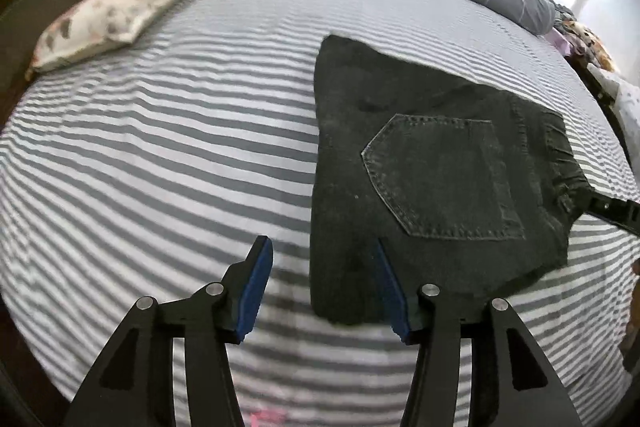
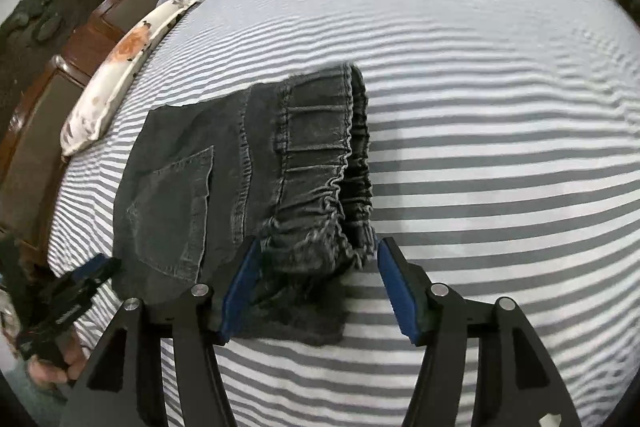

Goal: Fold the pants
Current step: 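Release the jeans and lift both tools away from the stack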

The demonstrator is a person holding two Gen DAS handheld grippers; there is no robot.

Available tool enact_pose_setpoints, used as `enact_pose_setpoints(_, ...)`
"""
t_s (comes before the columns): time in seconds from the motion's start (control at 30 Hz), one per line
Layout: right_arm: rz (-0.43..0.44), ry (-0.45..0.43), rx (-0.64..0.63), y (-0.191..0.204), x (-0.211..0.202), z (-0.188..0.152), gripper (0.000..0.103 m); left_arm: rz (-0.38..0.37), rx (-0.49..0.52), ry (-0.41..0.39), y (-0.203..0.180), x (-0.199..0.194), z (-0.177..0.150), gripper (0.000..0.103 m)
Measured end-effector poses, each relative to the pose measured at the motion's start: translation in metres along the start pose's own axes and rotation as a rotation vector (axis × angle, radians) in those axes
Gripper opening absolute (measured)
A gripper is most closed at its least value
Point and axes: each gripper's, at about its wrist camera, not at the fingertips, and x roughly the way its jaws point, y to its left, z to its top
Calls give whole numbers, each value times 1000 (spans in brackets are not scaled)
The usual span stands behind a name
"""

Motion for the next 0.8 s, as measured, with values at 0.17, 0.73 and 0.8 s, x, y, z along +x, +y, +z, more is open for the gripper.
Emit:
enact_pose_setpoints(0.17, -38, -52, -29, 17, -36, -15, 70, 51, 18, -49, -12, -41, -15, 68)
enact_pose_setpoints(0.73, -165, -220, -129, 66, -130, -84, 101, 106, 4, -215, -48, -153, -62, 93)
enact_pose_setpoints(0.8, -170, -230, -147, 69, -135, -88, 101, 125, 10, -226, -53, -158, -66, 94)
